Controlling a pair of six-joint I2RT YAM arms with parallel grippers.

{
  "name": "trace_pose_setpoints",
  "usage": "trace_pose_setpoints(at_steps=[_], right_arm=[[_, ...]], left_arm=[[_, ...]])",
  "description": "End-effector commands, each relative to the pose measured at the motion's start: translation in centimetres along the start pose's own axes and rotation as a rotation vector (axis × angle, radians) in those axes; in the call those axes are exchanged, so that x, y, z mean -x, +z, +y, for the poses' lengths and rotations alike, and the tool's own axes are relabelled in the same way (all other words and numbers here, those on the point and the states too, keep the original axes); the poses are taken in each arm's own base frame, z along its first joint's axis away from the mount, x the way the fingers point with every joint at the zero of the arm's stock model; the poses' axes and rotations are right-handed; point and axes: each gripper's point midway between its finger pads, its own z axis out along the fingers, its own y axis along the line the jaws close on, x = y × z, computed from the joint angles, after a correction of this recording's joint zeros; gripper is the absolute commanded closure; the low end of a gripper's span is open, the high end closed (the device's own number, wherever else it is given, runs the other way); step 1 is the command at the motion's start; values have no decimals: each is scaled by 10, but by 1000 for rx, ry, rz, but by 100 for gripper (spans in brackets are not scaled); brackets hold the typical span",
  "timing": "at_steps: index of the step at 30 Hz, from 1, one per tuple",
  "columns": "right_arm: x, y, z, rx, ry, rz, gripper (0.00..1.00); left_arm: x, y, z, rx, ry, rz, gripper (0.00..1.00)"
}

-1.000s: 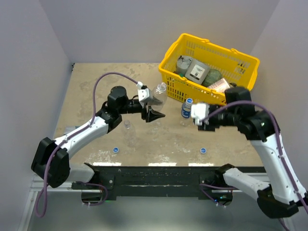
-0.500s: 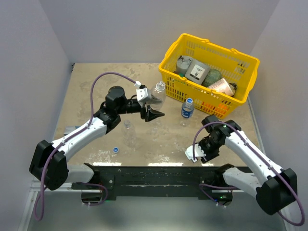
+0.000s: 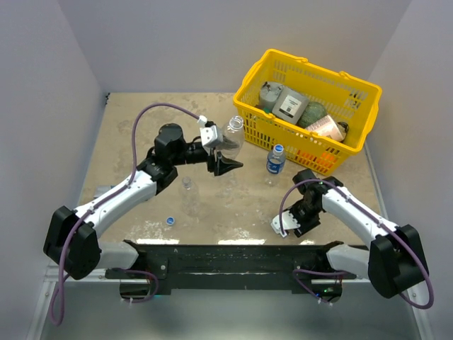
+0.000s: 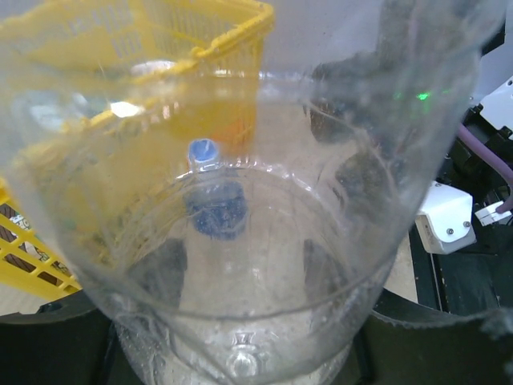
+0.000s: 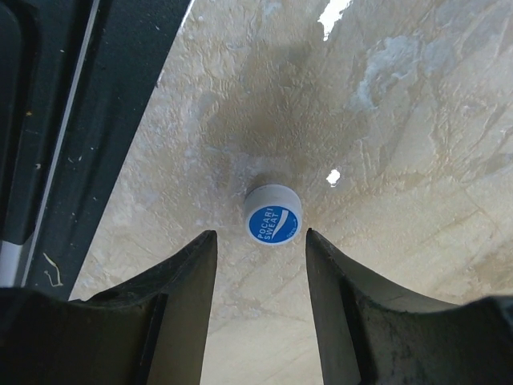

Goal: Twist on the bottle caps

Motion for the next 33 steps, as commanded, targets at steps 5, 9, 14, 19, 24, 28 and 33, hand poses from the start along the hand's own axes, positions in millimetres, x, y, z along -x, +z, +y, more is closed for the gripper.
trace_pose_setpoints(at_steps=[5, 9, 14, 19, 24, 28, 33], right_arm=[[-5, 7, -8, -21, -57, 6, 49], [-4, 11, -4, -12, -79, -4, 49], [-6, 17, 1, -1, -84, 2, 51], [-7, 21, 1, -10, -70, 7, 52], [-9, 21, 1, -17, -64, 15, 53], [-10, 22, 3, -24, -63, 25, 52], [-13, 23, 5, -24, -57, 39, 54]], left_arm=[[17, 4, 8, 13, 29, -33, 100], [17, 5, 9, 14, 29, -33, 100], [18, 4, 10, 19, 27, -32, 100], [17, 5, 10, 19, 25, -31, 100], [16, 5, 12, 23, 23, -29, 100], [15, 5, 11, 23, 21, -30, 100], [14, 5, 11, 23, 19, -30, 100]])
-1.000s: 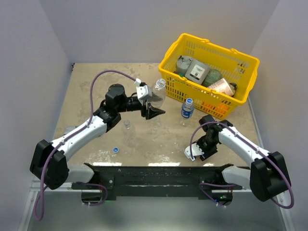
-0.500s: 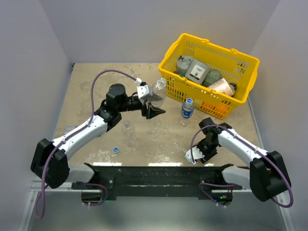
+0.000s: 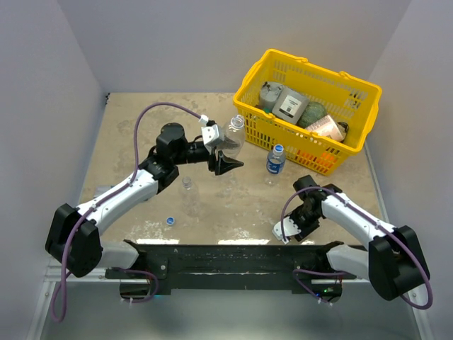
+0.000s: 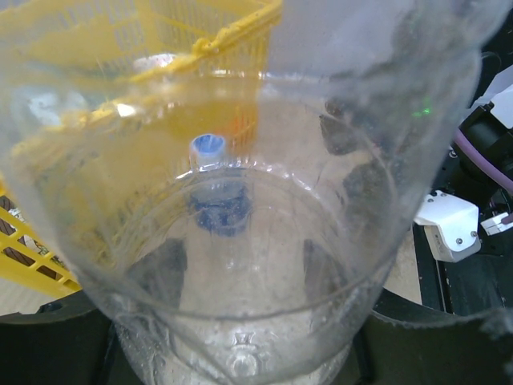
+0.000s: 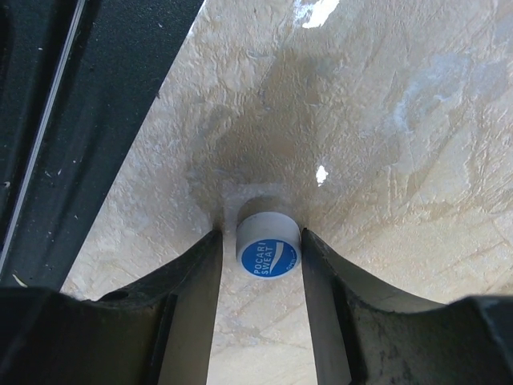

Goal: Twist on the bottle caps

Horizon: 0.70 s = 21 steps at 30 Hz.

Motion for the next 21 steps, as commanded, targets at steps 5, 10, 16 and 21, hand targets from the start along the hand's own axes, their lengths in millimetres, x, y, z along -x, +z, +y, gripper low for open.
trace_pose_setpoints(at_steps=[5, 10, 16, 21], right_arm=[[-5, -3, -5, -37, 27, 28, 67], [12, -39, -29, -149, 29, -29, 84], [78, -154, -56, -408, 30, -247, 94], [114, -254, -77, -654, 141, -387, 95]], left_arm=[[20, 1, 5, 12, 32, -44, 100], [12, 3, 0, -23, 68, -20, 100], [6, 17, -22, -138, 226, 26, 100], [6, 39, -64, -216, 289, 2, 100]])
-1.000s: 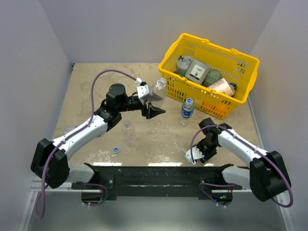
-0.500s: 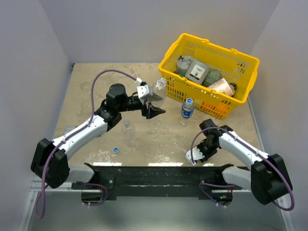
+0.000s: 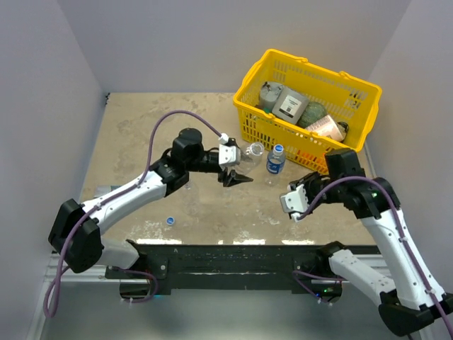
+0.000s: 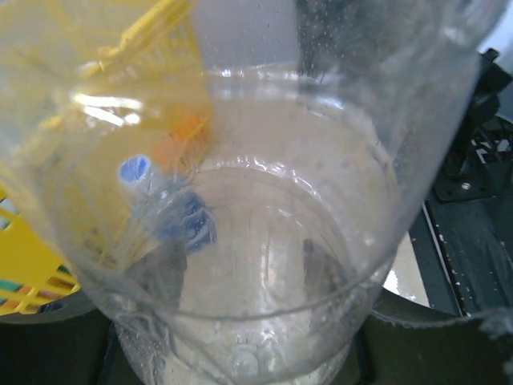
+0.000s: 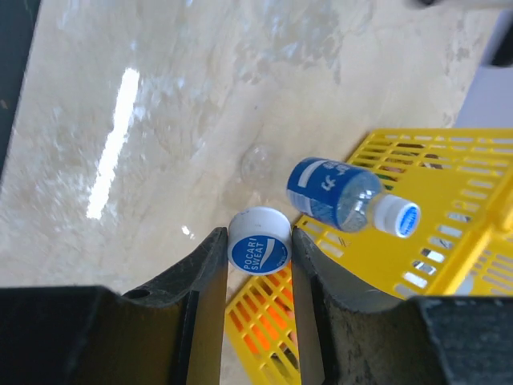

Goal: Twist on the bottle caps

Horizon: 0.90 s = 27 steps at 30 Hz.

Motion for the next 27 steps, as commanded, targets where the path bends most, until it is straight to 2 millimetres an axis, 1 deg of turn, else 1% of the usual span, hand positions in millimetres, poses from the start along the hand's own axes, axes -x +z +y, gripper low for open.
trace_pose_setpoints(at_steps=[1, 2, 3, 4, 5, 6, 7, 9, 10, 11, 14, 15, 16, 18, 20, 21, 22, 24, 27], right_arm=[[50, -41, -35, -110, 158, -152, 95], [56, -47, -42, -130, 188, -170, 95], [65, -55, -57, -160, 192, -196, 95], [69, -60, -64, -177, 207, -212, 95], [73, -63, -70, -184, 229, -232, 95], [83, -69, -78, -189, 216, -268, 95], [87, -70, -79, -180, 209, -280, 95], [94, -76, -77, -168, 181, -298, 95], [94, -76, -67, -133, 186, -294, 95], [94, -77, -63, -120, 139, -289, 95], [97, -82, -46, -93, 133, -284, 94], [93, -78, -39, -79, 133, -277, 94], [96, -80, -33, -89, 105, -282, 94], [93, -74, -24, -73, 67, -283, 94], [92, -71, -20, -59, 35, -278, 94], [89, -62, -14, -26, 22, -272, 93], [87, -59, -14, -14, -2, -268, 93], [84, -51, -11, 9, -15, -267, 92], [79, -41, -13, 42, -19, -266, 91]], left_arm=[[25, 17, -17, -28, 97, -63, 100], [24, 18, -19, -23, 102, -68, 100], [17, 20, -23, -19, 110, -66, 100], [11, 21, -22, -2, 137, -56, 100], [6, 25, -28, -10, 144, -51, 100], [-5, 26, -31, -5, 147, -41, 100], [-12, 27, -26, 35, 151, -18, 100], [-30, 31, -31, 45, 134, 15, 100], [-41, 32, -28, 63, 122, 44, 100], [-50, 31, -30, 69, 112, 61, 100], [-66, 32, -30, 97, 115, 90, 100], [-71, 32, -31, 98, 124, 100, 100], [-78, 35, -33, 96, 123, 118, 100], [-83, 37, -34, 99, 122, 127, 100], [-90, 38, -36, 104, 120, 148, 100], [-96, 38, -36, 110, 129, 172, 100], [-98, 37, -35, 115, 128, 183, 100], [-100, 36, -34, 126, 137, 196, 100], [-102, 37, -33, 122, 152, 208, 100]])
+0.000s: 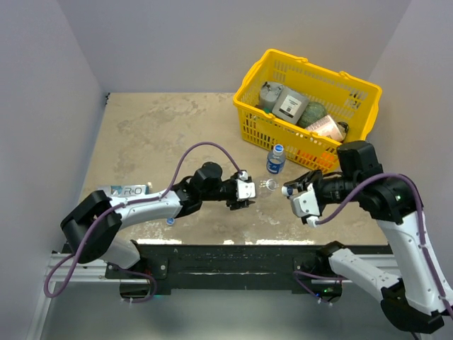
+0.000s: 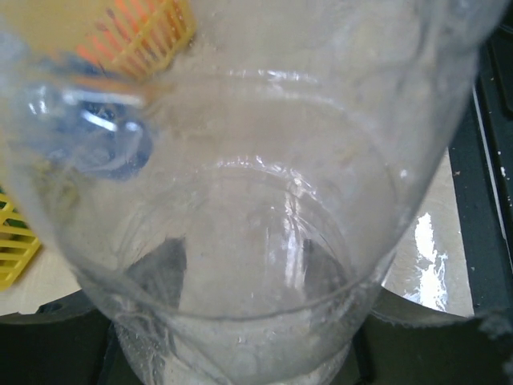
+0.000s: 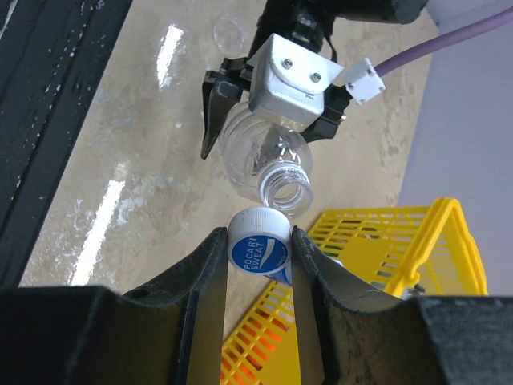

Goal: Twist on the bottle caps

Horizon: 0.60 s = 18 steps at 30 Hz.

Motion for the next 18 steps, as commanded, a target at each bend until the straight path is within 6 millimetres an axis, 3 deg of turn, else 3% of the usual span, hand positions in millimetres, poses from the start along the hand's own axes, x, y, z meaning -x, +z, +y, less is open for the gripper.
trace_pose_setpoints(at_steps=[1, 18], right_arm=[[-13, 16, 14, 115, 9, -3, 91], [-21, 33, 0, 146, -55, -11, 92]], left_arm=[[7, 2, 10, 42, 74, -13, 100], [6, 4, 9, 38, 80, -25, 100]])
